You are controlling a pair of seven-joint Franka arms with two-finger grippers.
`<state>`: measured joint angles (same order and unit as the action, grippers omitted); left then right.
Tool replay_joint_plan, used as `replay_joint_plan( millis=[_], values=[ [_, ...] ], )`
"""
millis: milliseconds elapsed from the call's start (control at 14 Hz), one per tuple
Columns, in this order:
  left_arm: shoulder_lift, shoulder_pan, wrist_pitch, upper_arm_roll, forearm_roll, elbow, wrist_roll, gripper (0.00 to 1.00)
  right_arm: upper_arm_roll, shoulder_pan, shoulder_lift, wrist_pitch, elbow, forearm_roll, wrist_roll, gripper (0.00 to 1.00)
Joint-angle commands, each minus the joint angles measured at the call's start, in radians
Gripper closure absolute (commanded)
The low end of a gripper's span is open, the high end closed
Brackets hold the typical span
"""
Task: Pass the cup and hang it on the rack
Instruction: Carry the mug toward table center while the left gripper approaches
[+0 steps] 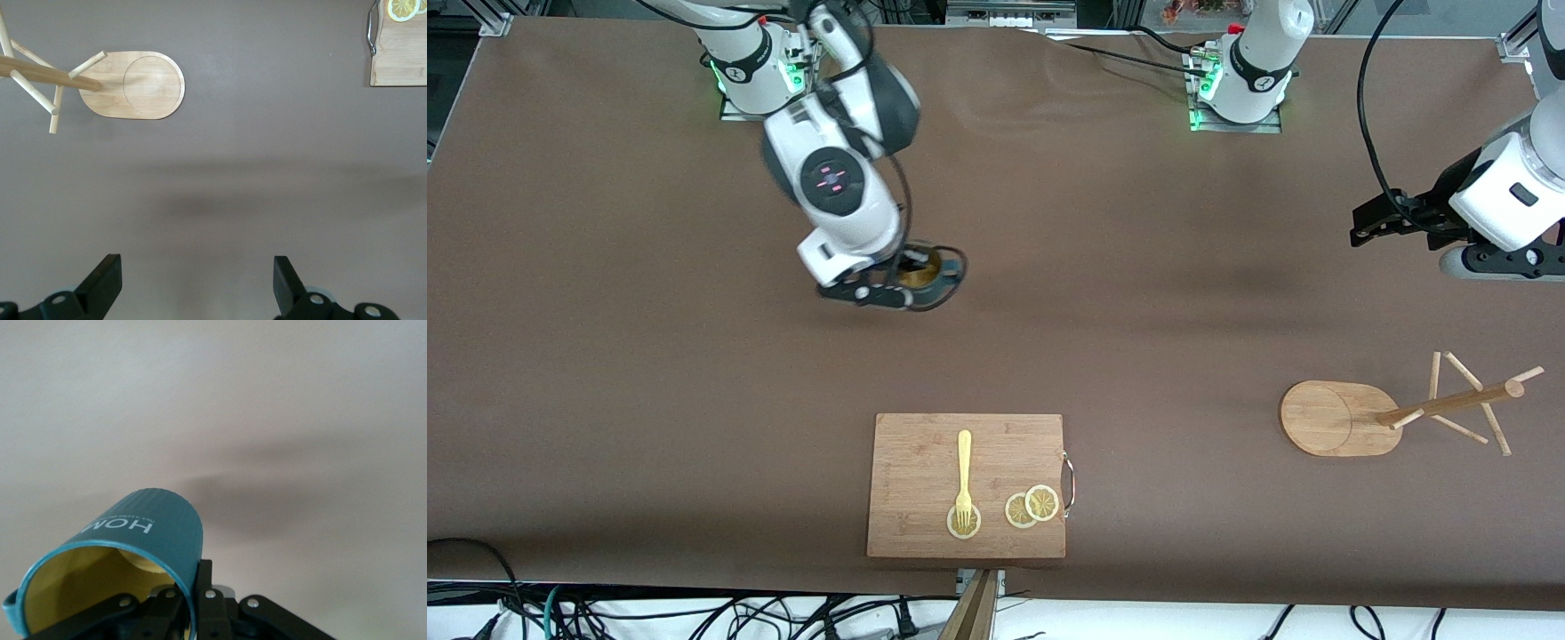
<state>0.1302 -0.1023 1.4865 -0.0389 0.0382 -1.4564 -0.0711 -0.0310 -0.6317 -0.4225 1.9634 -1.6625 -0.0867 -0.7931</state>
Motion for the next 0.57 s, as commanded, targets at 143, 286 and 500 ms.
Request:
replay_joint_plan(
  millis=[143, 286, 500],
  values=[
    [0.037, 0.01, -0.009, -0.002, 0.005, 0.045, 0.008, 0.0, 0.014, -0.184, -0.215, -0.009, 0.249, -0.018, -0.279, 1.0],
    [0.037, 0.004, -0.008, -0.002, 0.002, 0.045, 0.01, 0.0, 0.016, -0.224, -0.294, -0.001, 0.352, -0.018, -0.38, 1.0],
    [0.036, 0.01, -0.006, -0.002, 0.005, 0.031, 0.014, 0.0, 0.016, -0.269, -0.337, 0.064, 0.385, -0.018, -0.437, 1.0]
  ],
)
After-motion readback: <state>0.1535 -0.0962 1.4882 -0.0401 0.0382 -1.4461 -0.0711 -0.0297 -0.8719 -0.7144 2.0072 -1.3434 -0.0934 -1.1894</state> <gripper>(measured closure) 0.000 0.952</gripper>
